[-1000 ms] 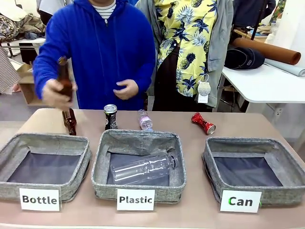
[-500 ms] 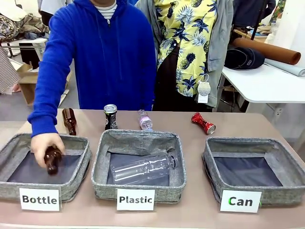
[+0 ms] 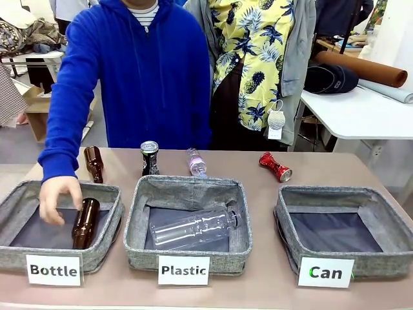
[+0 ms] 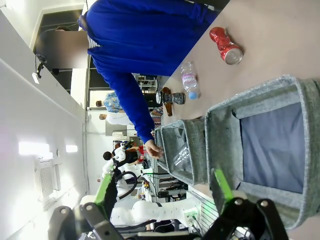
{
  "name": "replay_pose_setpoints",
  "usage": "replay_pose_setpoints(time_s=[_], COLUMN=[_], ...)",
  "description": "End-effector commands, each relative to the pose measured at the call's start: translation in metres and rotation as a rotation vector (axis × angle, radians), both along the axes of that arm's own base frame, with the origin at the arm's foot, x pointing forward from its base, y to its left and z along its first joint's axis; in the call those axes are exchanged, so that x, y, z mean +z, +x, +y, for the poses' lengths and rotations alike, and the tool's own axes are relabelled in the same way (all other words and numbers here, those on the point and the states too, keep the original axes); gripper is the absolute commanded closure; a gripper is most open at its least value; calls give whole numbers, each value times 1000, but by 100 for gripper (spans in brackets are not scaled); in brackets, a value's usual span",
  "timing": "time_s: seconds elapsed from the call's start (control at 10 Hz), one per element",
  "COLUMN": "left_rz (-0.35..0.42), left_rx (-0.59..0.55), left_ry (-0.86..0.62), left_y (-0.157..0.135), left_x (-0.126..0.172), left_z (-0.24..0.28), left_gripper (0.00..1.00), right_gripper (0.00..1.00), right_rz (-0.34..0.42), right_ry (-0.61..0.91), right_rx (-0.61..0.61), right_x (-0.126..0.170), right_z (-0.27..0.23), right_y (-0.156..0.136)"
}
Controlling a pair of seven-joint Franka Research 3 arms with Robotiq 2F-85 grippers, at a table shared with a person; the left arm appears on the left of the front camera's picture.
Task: Sort the can waste into the basket.
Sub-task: Pick up the can waste from the table and place it in the right Fabric basket.
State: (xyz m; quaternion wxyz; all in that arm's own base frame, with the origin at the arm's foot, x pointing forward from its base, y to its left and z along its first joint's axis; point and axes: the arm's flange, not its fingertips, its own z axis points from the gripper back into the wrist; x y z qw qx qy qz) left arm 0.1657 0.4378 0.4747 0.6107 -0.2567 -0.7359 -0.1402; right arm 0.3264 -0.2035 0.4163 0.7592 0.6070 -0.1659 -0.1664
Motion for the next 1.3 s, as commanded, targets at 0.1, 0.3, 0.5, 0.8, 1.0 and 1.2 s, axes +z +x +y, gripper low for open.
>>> replay_pose_setpoints(time_s=[0.1, 0.3, 0.5, 0.8, 1.0, 1.2], left_rz=[59, 192, 283, 373, 425, 423], left_rx=[-22, -53, -155, -248, -252, -303], left_ry=[109, 256, 380, 582, 713, 799], left_y=[25, 80, 148, 250, 301, 321], left_x=[21, 38, 47, 31, 5, -14], left_z=[-33, -76, -134, -235, -296, -327], left_gripper=[0, 0, 0, 0, 0, 0], right_gripper=[0, 0, 0, 0, 0, 0], right_rz=[-26, -26, -26, -26, -26, -26], right_ry=[-4, -4, -4, -4, -4, -4], right_rx=[6, 6, 6, 6, 6, 6], right_x=[1, 1, 1, 1, 1, 1], right_z=[0, 0, 0, 0, 0, 0], right_y=[0, 0, 0, 0, 0, 0])
